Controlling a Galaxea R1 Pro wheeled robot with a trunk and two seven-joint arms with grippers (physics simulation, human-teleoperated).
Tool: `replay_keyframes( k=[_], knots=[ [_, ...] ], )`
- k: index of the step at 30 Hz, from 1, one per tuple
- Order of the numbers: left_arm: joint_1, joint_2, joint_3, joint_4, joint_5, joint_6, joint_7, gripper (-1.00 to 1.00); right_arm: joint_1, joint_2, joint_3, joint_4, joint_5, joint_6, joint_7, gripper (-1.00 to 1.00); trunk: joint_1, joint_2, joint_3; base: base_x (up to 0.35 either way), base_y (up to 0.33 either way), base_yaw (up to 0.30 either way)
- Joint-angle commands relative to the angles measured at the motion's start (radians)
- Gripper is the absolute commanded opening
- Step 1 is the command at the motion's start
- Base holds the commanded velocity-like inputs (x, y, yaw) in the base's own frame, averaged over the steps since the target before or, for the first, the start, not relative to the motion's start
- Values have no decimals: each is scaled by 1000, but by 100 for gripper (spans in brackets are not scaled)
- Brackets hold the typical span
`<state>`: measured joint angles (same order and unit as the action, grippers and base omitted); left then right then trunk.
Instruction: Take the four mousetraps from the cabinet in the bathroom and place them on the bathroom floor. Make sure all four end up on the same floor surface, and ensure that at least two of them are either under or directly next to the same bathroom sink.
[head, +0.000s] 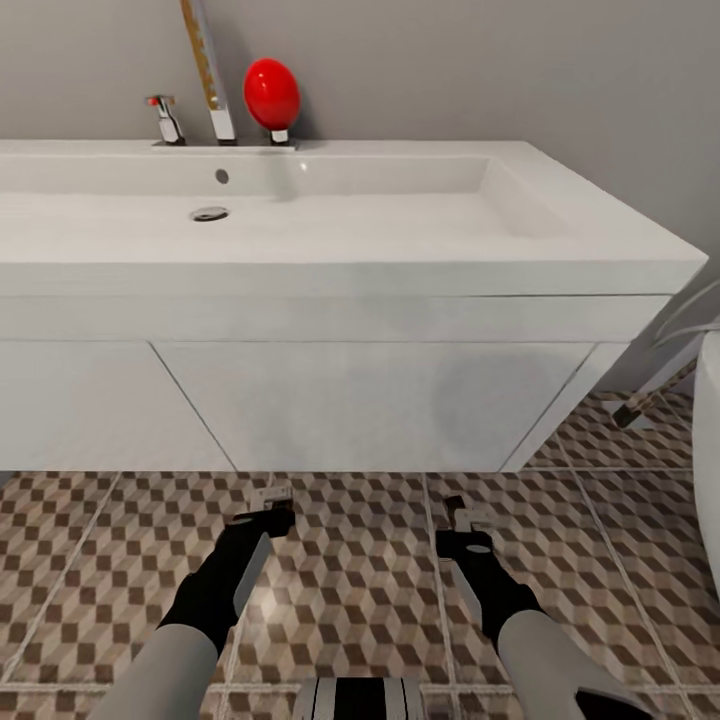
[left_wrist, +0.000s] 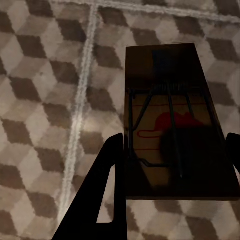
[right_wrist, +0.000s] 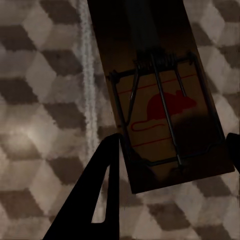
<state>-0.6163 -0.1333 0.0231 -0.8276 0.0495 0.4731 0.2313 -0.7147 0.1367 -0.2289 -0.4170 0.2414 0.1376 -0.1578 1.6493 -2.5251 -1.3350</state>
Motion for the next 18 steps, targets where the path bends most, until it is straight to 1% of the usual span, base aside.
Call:
replay_keyframes(
  k=[1, 4, 6, 8, 10, 12, 18],
  knots=[
    [0, -2, 1, -4, 4, 5, 5, -100, 0, 4, -4, -23, 9, 4, -13, -100, 0, -1, -5, 0, 0, 0],
    [0, -3, -1, -6, 4, 5, 5, -100, 0, 8, 2, -66, 8, 1, -62, -100, 2, -1, -16, 0, 0, 0],
    [0, -4, -3, -7, 4, 5, 4, -100, 0, 8, 2, -73, 7, 4, -75, -100, 2, -2, -24, 0, 0, 0],
    [0, -4, -17, -6, 4, 5, 4, -100, 0, 9, 3, -75, 5, 8, -79, -100, 3, -2, -32, 0, 0, 0],
    [0, -3, -39, -2, 4, 4, 5, -100, 0, 8, 3, -72, 3, 11, -76, -100, 4, -3, -40, 0, 0, 0],
    [0, -3, -58, 1, 4, 3, 5, -100, 0, 6, 2, -62, 0, 12, -73, -100, 5, -3, -47, 0, 0, 0],
    [0, 0, -70, 5, 4, 1, 5, -100, 0, -2, 2, 14, 3, 11, -67, -100, 8, -5, -70, 0, 0, 0]
  ],
)
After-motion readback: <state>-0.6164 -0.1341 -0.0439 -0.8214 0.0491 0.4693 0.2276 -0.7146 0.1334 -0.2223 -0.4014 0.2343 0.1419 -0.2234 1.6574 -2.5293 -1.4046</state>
